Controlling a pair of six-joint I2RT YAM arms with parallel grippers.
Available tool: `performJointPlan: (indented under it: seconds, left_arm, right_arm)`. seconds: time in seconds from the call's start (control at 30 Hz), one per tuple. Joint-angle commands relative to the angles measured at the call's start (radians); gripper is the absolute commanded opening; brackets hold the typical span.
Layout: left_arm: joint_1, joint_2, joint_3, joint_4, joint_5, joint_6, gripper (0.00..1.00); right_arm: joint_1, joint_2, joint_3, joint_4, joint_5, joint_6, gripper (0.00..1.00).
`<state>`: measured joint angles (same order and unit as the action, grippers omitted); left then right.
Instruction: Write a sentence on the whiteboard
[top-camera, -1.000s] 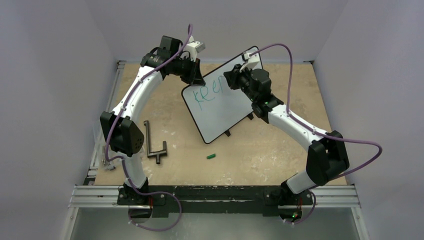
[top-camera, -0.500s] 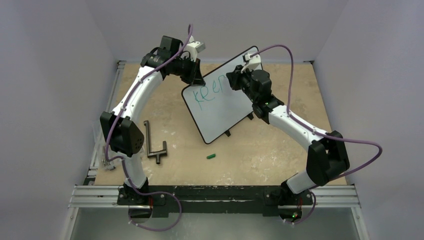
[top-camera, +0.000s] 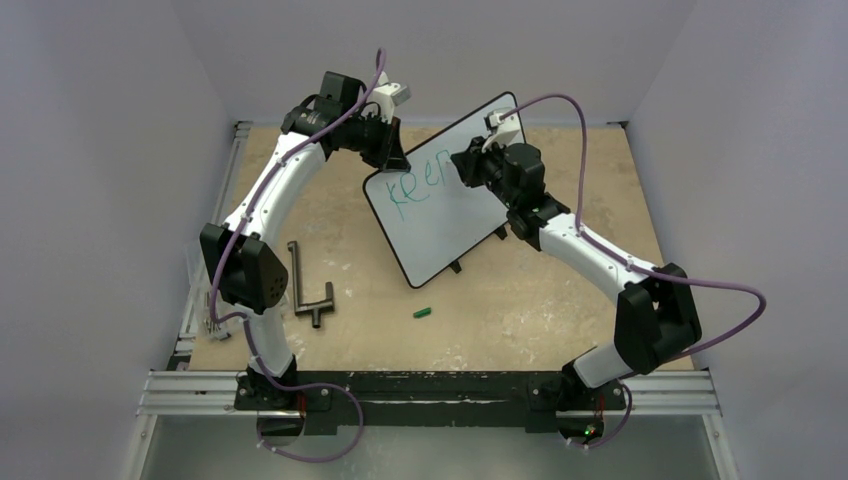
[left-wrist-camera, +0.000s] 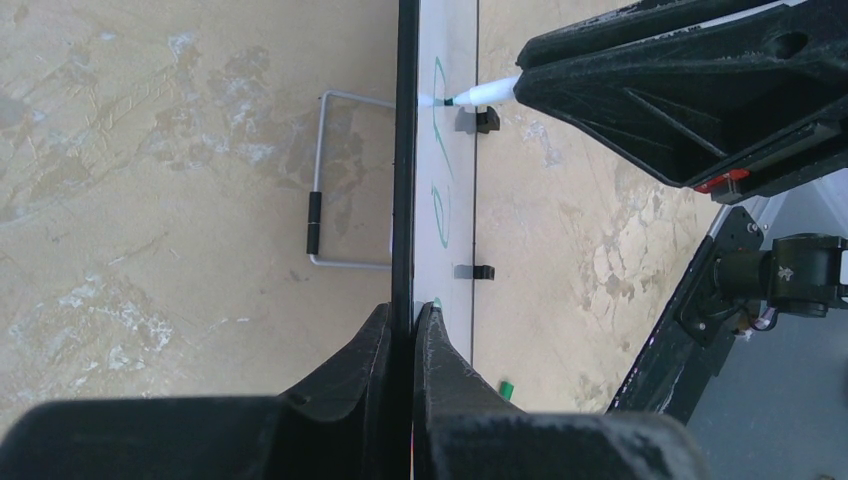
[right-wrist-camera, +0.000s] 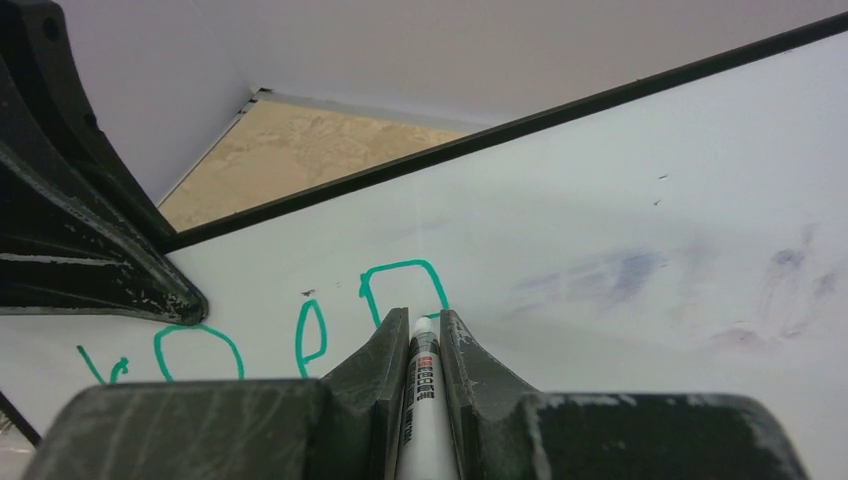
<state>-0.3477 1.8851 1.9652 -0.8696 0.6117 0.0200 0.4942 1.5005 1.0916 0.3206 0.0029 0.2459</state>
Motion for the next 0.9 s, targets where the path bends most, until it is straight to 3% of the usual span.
performJointPlan:
  seconds: [0.0,0.53,0.87]
  left_arm:
    - [-0.019,-0.027,-0.023,-0.056,-0.158,0.102,0.0]
    - [-0.02,-0.029,-0.026,-0.06,-0.161,0.105,0.0]
    - [-0.02,-0.043,-0.025,-0.081,-0.169,0.096,0.0]
  right_arm:
    - [0.006,-0.02,0.003,0.004,-0.101,0.029,0.0]
    - [0.006,-0.072,0.015,-0.026,-0.164,0.044,0.0]
    - [0.004,-0.23,-0.077,-0.033,-0.123,0.049,0.0]
